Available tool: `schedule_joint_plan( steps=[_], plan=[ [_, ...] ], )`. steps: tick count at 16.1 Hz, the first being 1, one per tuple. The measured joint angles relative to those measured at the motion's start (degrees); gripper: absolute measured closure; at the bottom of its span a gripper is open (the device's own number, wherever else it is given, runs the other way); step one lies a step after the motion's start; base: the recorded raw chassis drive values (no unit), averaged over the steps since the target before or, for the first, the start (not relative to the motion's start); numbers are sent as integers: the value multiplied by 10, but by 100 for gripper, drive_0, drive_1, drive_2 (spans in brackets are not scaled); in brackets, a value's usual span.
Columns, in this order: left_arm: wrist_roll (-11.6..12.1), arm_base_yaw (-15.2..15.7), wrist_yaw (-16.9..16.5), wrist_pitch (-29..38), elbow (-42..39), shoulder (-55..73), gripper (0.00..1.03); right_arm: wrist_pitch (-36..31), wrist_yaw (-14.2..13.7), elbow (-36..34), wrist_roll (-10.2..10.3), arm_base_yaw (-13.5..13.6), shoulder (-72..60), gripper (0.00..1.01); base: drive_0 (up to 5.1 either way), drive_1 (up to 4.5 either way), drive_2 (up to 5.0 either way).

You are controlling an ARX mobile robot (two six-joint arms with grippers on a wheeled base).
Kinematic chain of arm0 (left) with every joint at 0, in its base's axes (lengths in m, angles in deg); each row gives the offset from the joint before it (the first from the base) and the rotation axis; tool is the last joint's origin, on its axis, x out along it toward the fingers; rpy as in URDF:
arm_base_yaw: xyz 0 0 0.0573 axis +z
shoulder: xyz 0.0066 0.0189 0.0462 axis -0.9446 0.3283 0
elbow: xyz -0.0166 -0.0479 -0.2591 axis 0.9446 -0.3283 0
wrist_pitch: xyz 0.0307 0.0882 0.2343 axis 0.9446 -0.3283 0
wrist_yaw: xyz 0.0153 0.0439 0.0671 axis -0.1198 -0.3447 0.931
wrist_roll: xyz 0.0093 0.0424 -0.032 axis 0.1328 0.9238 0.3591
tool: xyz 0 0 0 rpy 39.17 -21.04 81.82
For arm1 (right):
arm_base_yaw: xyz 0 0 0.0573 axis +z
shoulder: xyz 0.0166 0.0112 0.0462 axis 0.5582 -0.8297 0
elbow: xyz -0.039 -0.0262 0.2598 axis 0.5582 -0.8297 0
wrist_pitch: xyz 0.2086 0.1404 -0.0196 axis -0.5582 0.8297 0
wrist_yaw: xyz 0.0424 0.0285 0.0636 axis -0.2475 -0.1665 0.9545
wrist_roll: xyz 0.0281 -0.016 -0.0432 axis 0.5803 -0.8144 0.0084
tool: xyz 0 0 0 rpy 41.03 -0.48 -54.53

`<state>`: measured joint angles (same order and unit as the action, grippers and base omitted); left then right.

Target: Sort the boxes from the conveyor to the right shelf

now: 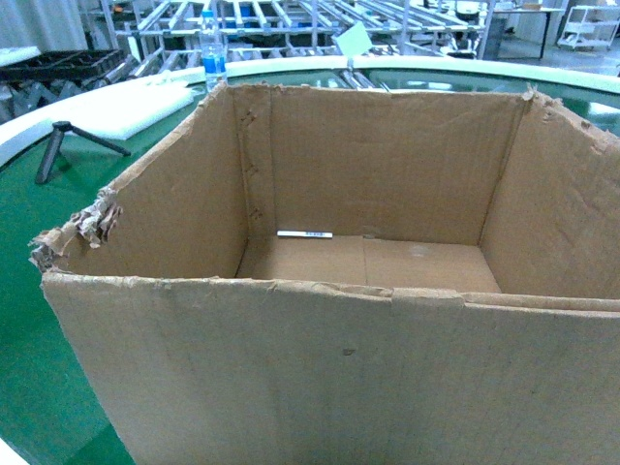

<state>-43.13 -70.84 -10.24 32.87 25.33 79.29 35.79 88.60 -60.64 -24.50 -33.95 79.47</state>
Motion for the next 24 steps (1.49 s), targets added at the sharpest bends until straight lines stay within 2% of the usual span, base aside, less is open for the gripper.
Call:
schedule_joint_plan(
  steps=[1,3,4,5,10,11,12,13,16,17,18,19,20,21,24],
  plan=[
    [0,0,0,0,0,0,35,0,0,0,0,0,0,36,0,0,0],
    [0,0,0,0,0,0,8,0,0,0,0,0,0,9,0,0,0],
    [0,0,0,0,0,0,4,0,0,0,0,0,0,1,0,0,0],
    [0,0,0,0,0,0,5,0,0,0,0,0,0,4,0,0,0],
    [0,0,0,1,0,0,5,0,0,0,0,0,0,3,0,0,0],
    [0,6,-9,26,0,17,5,-15,-16,0,-1,13,-9,3,0,0,0],
    [-3,6,-5,40,5,55,5,-30,-19,3,0,35,-40,3,0,0,0],
    [-12,-1,2,51,14,89,5,-30,-17,9,5,38,-69,3,0,0,0],
    [-30,-68,31,110,76,187,5,-70,20,73,25,23,-148,3,0,0,0],
    [-31,-90,43,135,109,238,5,-100,29,99,28,23,-202,3,0,0,0],
    [-33,-101,48,130,146,294,5,-118,30,123,27,32,-254,3,0,0,0],
    [-31,-115,67,120,187,356,5,-93,52,162,29,38,-309,3,0,0,0],
    [-26,-130,103,123,224,409,5,-63,80,197,44,33,-352,3,0,0,0],
    [-25,-132,108,120,230,417,5,-61,80,202,55,32,-356,3,0,0,0],
    [-25,-132,111,123,229,411,5,-62,81,202,60,30,-353,3,0,0,0]
  ],
)
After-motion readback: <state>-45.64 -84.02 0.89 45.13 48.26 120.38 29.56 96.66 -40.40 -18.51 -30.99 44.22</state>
